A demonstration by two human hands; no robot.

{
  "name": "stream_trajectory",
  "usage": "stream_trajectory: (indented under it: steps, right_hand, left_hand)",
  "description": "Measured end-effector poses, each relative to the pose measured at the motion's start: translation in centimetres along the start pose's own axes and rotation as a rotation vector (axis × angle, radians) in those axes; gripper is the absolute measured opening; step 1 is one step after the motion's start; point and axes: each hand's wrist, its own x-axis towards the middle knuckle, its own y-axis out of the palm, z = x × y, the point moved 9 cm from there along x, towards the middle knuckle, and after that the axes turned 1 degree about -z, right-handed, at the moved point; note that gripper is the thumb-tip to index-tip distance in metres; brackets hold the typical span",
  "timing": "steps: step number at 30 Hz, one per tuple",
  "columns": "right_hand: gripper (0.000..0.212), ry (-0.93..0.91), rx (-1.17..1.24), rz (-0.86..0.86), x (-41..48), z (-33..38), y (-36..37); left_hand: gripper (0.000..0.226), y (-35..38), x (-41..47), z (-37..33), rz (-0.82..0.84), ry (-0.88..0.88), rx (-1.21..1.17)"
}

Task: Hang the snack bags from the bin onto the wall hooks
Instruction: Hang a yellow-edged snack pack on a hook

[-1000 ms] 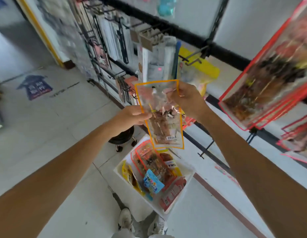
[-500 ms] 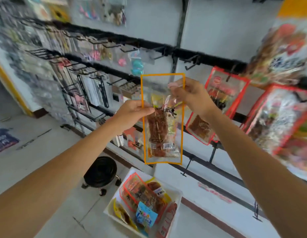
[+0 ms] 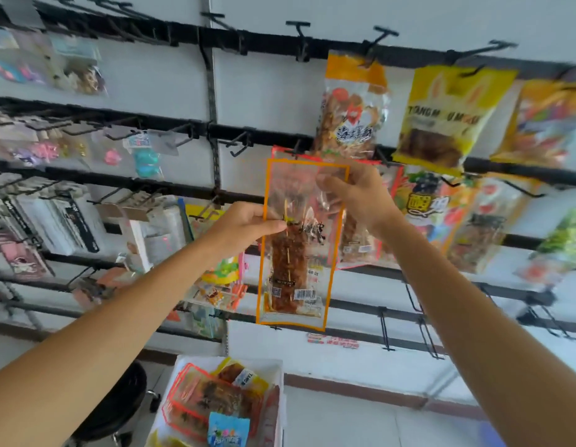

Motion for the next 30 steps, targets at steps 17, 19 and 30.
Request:
stream_trajectory:
  steps: [17,19,30]
  right_hand:
    - [0.006,0.027,-0.160,-0.186,-11.3,-1.6,-24.3]
    - [0.005,0.038,-0.192,-0.190,-12.5,-2.4,-26.9]
    - [0.007,-0.043,-0.717,-0.323,-13.9,-4.6,-36.2]
  left_hand:
    - [0.016,20.8,3.7,-15.8,0.053,0.264,-0.132]
    - [0.011,23.1,4.3,-17.2,0.008,0.281,-0.164]
    - [0.012,32.3,7.7,-20.9,-0.065,0.436,-0.112]
